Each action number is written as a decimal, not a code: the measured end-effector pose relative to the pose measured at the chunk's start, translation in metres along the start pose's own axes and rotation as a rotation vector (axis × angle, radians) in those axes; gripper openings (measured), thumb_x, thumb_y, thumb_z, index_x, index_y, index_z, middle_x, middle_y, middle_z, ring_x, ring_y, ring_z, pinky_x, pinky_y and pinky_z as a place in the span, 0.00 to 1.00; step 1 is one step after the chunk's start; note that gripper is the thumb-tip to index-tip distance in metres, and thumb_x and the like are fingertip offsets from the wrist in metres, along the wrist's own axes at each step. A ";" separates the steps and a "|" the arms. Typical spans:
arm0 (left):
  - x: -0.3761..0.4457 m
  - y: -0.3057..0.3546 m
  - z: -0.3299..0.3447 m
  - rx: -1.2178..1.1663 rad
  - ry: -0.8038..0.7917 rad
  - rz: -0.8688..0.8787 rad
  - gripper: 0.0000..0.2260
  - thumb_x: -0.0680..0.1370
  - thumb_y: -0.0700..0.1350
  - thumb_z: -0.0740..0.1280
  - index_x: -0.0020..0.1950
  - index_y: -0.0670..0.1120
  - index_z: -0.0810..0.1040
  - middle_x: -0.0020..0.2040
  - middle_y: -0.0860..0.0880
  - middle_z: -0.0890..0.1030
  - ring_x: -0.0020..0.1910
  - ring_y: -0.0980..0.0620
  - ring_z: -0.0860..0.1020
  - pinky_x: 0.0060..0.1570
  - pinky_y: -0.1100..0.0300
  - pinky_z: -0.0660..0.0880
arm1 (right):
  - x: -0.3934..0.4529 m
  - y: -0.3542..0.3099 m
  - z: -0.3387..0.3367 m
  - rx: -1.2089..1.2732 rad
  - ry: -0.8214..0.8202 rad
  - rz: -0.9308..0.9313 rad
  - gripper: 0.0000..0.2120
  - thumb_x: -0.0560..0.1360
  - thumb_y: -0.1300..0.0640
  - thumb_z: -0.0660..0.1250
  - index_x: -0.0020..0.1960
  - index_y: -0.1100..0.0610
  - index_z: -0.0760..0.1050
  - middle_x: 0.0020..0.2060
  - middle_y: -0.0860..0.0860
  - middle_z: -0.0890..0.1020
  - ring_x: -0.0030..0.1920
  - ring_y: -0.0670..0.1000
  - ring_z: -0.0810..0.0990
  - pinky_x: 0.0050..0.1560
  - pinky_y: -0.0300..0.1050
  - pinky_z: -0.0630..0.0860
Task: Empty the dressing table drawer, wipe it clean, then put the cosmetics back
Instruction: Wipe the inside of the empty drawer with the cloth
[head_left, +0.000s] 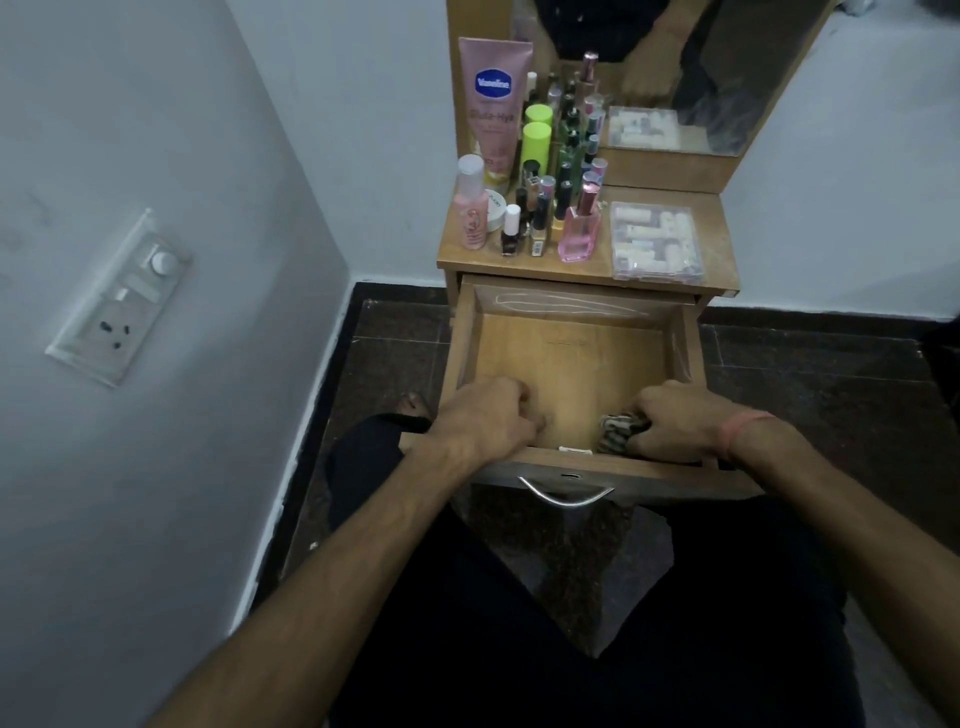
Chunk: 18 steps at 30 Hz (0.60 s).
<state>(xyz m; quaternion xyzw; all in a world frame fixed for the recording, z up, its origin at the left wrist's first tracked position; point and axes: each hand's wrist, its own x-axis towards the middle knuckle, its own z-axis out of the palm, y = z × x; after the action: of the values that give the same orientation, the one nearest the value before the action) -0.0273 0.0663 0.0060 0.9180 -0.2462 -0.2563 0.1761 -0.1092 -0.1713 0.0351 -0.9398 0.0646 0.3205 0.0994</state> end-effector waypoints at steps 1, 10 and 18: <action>-0.012 -0.003 0.002 -0.027 0.080 0.007 0.19 0.84 0.62 0.67 0.66 0.52 0.85 0.60 0.51 0.86 0.58 0.49 0.83 0.59 0.49 0.82 | 0.002 -0.003 0.005 0.100 0.025 -0.026 0.09 0.74 0.48 0.69 0.50 0.51 0.84 0.45 0.49 0.86 0.47 0.52 0.84 0.49 0.50 0.82; -0.074 -0.021 0.041 0.211 0.556 0.138 0.23 0.90 0.56 0.53 0.53 0.52 0.86 0.51 0.56 0.87 0.53 0.54 0.81 0.62 0.51 0.74 | 0.058 -0.078 0.025 0.602 0.278 -0.148 0.10 0.75 0.49 0.74 0.56 0.50 0.84 0.48 0.47 0.87 0.55 0.49 0.83 0.55 0.47 0.80; -0.104 -0.025 0.062 0.011 0.644 0.148 0.21 0.89 0.54 0.65 0.75 0.42 0.81 0.75 0.46 0.81 0.79 0.51 0.74 0.84 0.46 0.63 | 0.069 -0.084 0.035 0.612 0.207 -0.315 0.21 0.74 0.59 0.79 0.63 0.43 0.80 0.56 0.44 0.87 0.59 0.45 0.85 0.66 0.53 0.81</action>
<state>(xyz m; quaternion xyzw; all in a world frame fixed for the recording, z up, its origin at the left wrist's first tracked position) -0.1307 0.1310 -0.0151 0.9324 -0.2452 0.0616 0.2582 -0.0598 -0.0861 -0.0225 -0.8923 0.0215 0.1701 0.4176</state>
